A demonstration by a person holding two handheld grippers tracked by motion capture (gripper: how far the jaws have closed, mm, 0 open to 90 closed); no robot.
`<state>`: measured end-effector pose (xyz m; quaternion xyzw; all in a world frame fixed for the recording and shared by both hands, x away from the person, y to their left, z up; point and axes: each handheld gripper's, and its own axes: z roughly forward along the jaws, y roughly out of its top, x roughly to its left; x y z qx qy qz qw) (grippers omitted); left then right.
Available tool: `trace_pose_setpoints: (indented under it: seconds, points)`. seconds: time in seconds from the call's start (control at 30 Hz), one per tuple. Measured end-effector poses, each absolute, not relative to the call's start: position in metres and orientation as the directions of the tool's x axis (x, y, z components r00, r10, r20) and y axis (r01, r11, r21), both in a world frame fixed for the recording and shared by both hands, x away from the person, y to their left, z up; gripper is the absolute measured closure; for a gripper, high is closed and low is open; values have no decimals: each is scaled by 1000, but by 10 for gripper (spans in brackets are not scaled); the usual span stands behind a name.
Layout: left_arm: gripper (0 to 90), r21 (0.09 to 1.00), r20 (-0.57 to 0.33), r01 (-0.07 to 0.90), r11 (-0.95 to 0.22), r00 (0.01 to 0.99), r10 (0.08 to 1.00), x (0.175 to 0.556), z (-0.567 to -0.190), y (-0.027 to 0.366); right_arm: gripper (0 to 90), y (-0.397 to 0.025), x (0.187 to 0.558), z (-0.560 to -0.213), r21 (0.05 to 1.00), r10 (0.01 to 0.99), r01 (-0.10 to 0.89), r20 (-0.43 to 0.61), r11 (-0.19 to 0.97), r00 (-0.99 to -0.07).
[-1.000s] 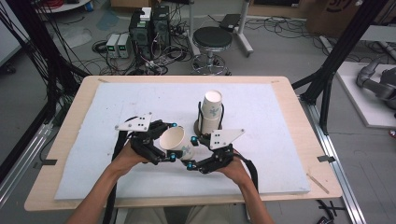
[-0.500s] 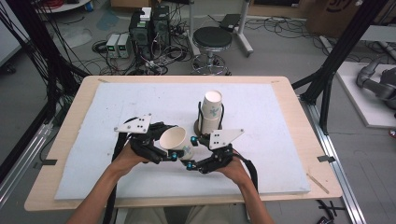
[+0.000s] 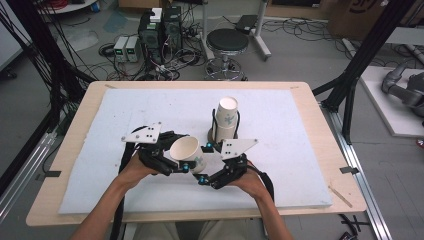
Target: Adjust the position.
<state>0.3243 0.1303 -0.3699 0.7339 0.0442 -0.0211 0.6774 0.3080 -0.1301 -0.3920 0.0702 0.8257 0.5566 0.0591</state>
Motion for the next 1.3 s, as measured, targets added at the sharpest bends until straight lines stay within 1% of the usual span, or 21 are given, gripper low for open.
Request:
trace_pose_setpoints:
  seconds: [0.23, 0.33, 0.47, 0.63, 0.8, 0.87, 1.03, 1.1, 1.23, 1.3]
  points:
    - [293, 992, -76, 83, -99, 994, 76, 324, -367, 138, 171, -138, 307, -392, 926, 191, 64, -9, 372, -982]
    - [293, 988, -77, 90, -122, 991, 106, 325, -367, 141, 171, -149, 305, -393, 924, 229, 86, -2, 371, -973]
    - [293, 984, -57, 80, -159, 988, 142, 326, -364, 144, 171, -168, 304, -395, 913, 299, 131, 10, 387, -954]
    - [293, 977, -38, 76, -198, 981, 188, 326, -361, 147, 172, -194, 302, -399, 920, 411, 160, -1, 359, -912]
    - [291, 967, -34, 95, -238, 968, 247, 326, -359, 150, 172, -212, 301, -402, 920, 522, 183, -27, 347, -853]
    - [292, 962, -31, 104, -251, 959, 280, 327, -358, 151, 172, -219, 302, -405, 919, 559, 203, -22, 337, -829]
    - [292, 953, -22, 124, -277, 939, 344, 328, -358, 153, 172, -231, 305, -416, 916, 692, 257, -30, 307, -721]
    - [292, 954, -26, 130, -269, 934, 357, 327, -358, 154, 173, -236, 306, -422, 915, 738, 283, -24, 288, -674]
    - [293, 949, -21, 142, -280, 919, 393, 327, -358, 155, 176, -244, 308, -433, 909, 763, 322, 7, 264, -646]
    - [293, 946, -17, 146, -291, 915, 403, 327, -358, 155, 176, -244, 308, -437, 902, 766, 336, 9, 272, -643]
